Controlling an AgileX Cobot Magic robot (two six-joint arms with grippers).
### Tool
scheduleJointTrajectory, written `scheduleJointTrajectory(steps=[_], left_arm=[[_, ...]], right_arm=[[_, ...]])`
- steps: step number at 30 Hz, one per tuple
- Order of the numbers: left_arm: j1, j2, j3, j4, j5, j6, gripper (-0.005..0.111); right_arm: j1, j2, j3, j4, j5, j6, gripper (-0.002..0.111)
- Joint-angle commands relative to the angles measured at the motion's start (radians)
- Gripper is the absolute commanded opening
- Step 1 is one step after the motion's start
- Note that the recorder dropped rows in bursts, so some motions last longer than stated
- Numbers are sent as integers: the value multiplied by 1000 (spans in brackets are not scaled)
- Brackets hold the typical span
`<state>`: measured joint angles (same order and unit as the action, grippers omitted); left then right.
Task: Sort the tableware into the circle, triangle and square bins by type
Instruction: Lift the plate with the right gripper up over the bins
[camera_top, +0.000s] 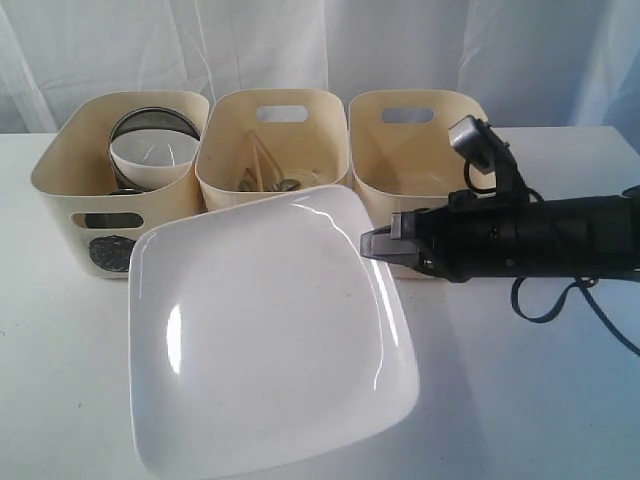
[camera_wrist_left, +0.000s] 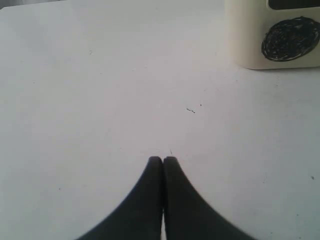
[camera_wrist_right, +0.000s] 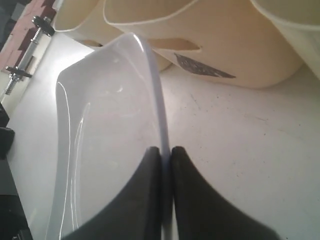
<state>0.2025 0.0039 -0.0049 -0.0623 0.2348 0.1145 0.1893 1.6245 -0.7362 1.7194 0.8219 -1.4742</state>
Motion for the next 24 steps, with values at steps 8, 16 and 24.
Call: scheduleJointTrajectory(steps=[8,16,24], left_arm=[[-6,-4,5,-11,-3,-3,0],[-6,-4,5,-11,-3,-3,0],[-6,-4,5,-11,-3,-3,0]], right_arm=[[-1,-176,-37,25,-24,141,0],[-1,-279,-103,25,-191,229,0],[-1,-285,-181,25,-384,278,0]])
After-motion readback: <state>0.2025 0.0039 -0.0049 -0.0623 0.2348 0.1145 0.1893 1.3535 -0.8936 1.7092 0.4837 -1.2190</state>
